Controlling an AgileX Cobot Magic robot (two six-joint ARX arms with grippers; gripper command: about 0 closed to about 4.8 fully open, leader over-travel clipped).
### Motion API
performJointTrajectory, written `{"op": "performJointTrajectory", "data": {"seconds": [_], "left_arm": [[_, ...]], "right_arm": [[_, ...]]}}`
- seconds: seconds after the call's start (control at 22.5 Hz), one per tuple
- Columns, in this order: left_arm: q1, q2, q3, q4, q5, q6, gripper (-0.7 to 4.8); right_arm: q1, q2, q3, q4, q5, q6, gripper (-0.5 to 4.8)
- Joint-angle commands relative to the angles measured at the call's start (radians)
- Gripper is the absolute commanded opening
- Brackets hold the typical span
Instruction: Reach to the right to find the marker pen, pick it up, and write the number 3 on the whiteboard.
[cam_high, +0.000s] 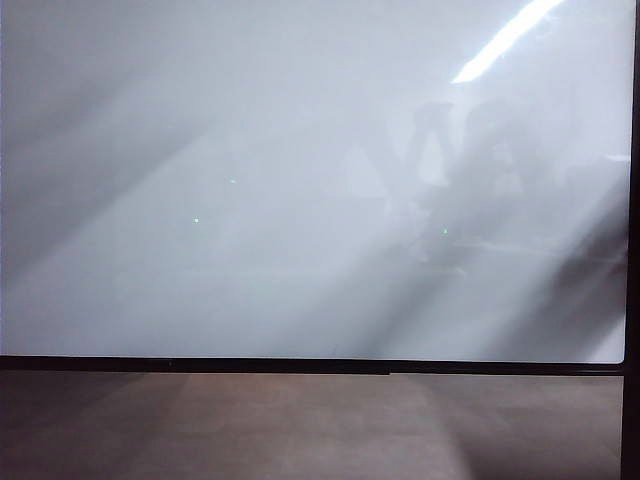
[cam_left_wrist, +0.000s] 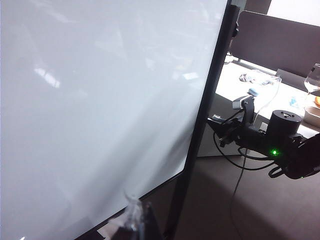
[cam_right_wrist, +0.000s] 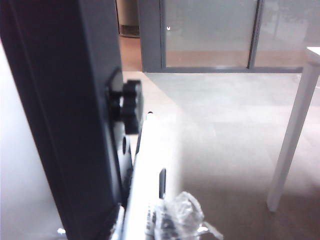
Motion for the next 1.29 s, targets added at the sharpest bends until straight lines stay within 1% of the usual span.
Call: {"op": "performJointTrajectory", "data": {"seconds": [0.04,0.22,0.4,0.45,0.53,0.67,0.8,0.89,0.94,1.07,1.11,1.29], "left_arm": [[0.002,-0.003,0.002,0.013,0.005,-0.003,-0.05],[0.002,-0.003,0.002,0.013,0.005,-0.003,-0.05],[0.002,-0.003,0.002,0.013,0.005,-0.003,-0.05],[0.002,-0.003,0.002,0.013,0.005,-0.003,-0.05],[0.002,-0.003,0.002,0.012,0.006,-0.003,-0.05],[0.002,-0.003,0.002,0.012,0.006,-0.003,-0.05],[0.002,-0.003,0.002,0.012,0.006,-0.003,-0.05],[0.002,-0.003,0.002,0.012,0.006,-0.003,-0.05],[0.002,-0.003,0.002,0.012,0.006,-0.003,-0.05],[0.002,-0.003,0.002,0.012,0.006,-0.003,-0.05],[0.002,-0.003,0.002,0.012,0.006,-0.003,-0.05],[0.002,-0.003,0.002,0.013,0.006,-0.002,-0.05]], "right_arm": [[-0.001,-0.006,0.005,0.08,-0.005,0.013,0.62],[-0.011,-0.022,0.004,0.087,-0.003,0.014,0.62],[-0.071,-0.065,0.003,0.057,-0.004,0.019,0.62],[-0.096,-0.083,0.002,0.031,-0.005,0.04,0.62],[-0.138,-0.127,-0.015,0.013,-0.018,0.061,0.62],[-0.174,-0.207,-0.044,0.012,-0.024,0.082,0.62],[-0.187,-0.307,-0.074,-0.001,-0.024,0.092,0.62],[-0.188,-0.38,-0.092,-0.013,-0.024,0.126,0.62],[-0.188,-0.434,-0.103,-0.037,-0.024,0.147,0.62],[-0.188,-0.575,-0.121,-0.134,-0.026,0.146,0.62],[-0.188,-0.643,-0.12,-0.192,-0.027,0.142,0.62],[-0.185,-0.842,-0.12,-0.306,-0.028,0.136,0.62]]}}
